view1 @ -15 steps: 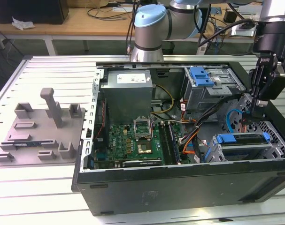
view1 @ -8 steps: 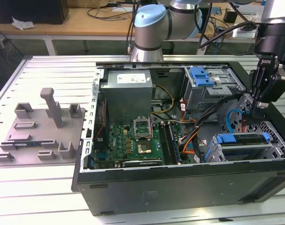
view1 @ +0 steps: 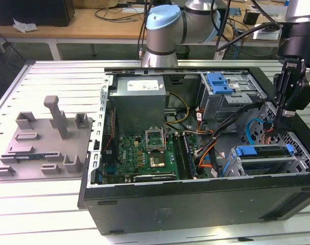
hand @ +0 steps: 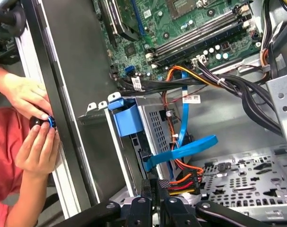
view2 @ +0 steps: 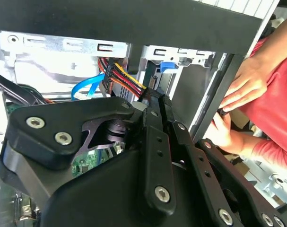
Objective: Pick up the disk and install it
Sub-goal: 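Insert the first disk wire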
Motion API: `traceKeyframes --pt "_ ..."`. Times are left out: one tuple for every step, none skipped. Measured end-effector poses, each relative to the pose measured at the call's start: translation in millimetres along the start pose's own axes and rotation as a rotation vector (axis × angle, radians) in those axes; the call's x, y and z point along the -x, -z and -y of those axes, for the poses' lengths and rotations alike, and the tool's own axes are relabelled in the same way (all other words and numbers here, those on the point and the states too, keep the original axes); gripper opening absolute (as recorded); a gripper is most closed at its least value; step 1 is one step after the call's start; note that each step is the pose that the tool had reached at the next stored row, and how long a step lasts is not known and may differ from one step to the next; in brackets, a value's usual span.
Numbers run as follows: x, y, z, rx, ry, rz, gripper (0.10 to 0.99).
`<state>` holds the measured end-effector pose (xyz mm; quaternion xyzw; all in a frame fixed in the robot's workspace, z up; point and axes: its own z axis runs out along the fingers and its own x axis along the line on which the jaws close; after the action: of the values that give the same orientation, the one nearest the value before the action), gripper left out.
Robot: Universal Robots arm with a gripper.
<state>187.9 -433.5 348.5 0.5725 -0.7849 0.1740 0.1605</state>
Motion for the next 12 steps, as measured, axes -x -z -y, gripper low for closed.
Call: traceKeyframes --pt "-0.7 1.1 -0.1 -0.008 -0.004 0.0056 0.165" --pt "-1.1 1.6 -0.2 -0.012 -0.006 0.0096 0.165" --pt "-1.5 1.8 -0.3 -0.015 -0.008 0.0138 0.165" --pt "-2.1 2.0 -0.5 -0.020 -0.011 0.0228 0.165" --pt "-3.1 2.0 -1.2 -0.024 -0.014 0.0313 0.165" --pt "-4.1 1.6 -2.6 -0.026 -0.016 0.0358 0.165" --pt "-5.0 1.3 -3.8 -0.027 -0.016 0.0378 0.165" --pt "-6.1 1.0 -5.6 -0.028 -0.017 0.0393 0.165" --pt "-7.2 0.6 -7.5 -0.028 -0.017 0.0407 0.165" --pt "-8.4 0.2 -9.7 -0.029 -0.018 0.0422 0.165" --pt "-9.6 -0.1 -11.7 -0.030 -0.019 0.0436 0.165" --pt "-11.1 -0.7 -13.5 -0.032 -0.020 0.0462 0.165"
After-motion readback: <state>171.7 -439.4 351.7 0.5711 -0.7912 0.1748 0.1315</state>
